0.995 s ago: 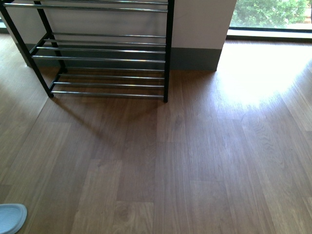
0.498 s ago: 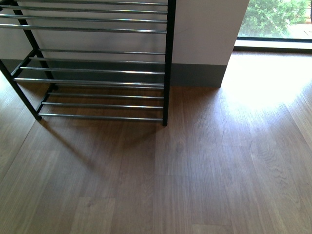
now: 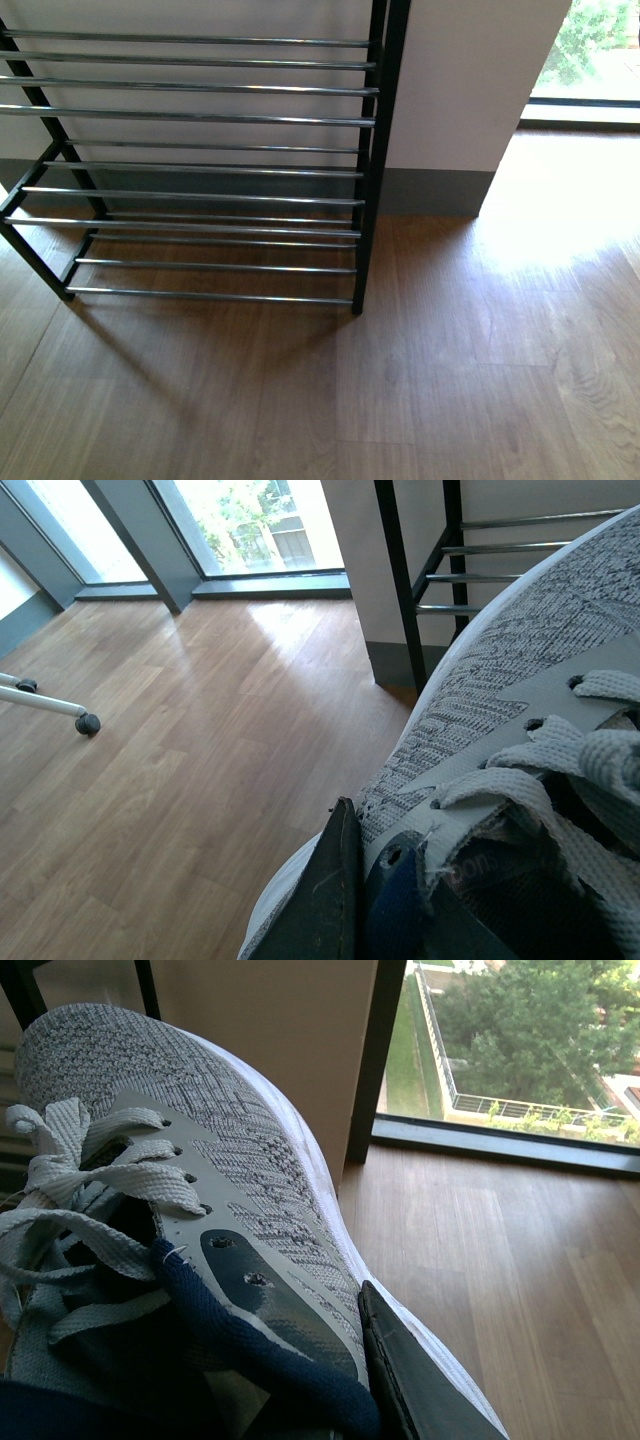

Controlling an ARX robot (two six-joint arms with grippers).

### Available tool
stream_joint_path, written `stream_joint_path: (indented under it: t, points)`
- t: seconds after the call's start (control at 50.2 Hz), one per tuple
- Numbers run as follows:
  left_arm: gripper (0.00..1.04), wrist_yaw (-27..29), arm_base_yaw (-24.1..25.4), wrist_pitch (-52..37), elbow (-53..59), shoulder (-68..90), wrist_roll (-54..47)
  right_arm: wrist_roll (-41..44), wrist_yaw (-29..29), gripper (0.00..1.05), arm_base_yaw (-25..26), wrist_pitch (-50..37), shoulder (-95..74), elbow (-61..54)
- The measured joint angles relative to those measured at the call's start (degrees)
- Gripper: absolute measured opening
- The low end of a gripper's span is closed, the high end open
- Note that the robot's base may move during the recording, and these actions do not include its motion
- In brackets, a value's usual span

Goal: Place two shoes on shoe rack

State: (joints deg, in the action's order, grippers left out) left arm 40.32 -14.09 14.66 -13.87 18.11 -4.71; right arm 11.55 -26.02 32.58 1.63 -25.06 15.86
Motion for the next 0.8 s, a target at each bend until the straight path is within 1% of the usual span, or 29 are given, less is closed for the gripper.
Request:
stream_joint_path:
  t: [0.259, 0.796]
  points:
    - [0.02, 0.63, -0.02, 0.00, 0.04, 0.07, 0.00, -0.02, -1.07, 0.01, -0.04, 0.00, 0.07, -0.02]
    - [0.02, 0.24, -0.02, 0.00, 0.04, 0.07, 0.00, -0.04, -0.52, 0.01, 0.00, 0.00, 0.00, -0.07]
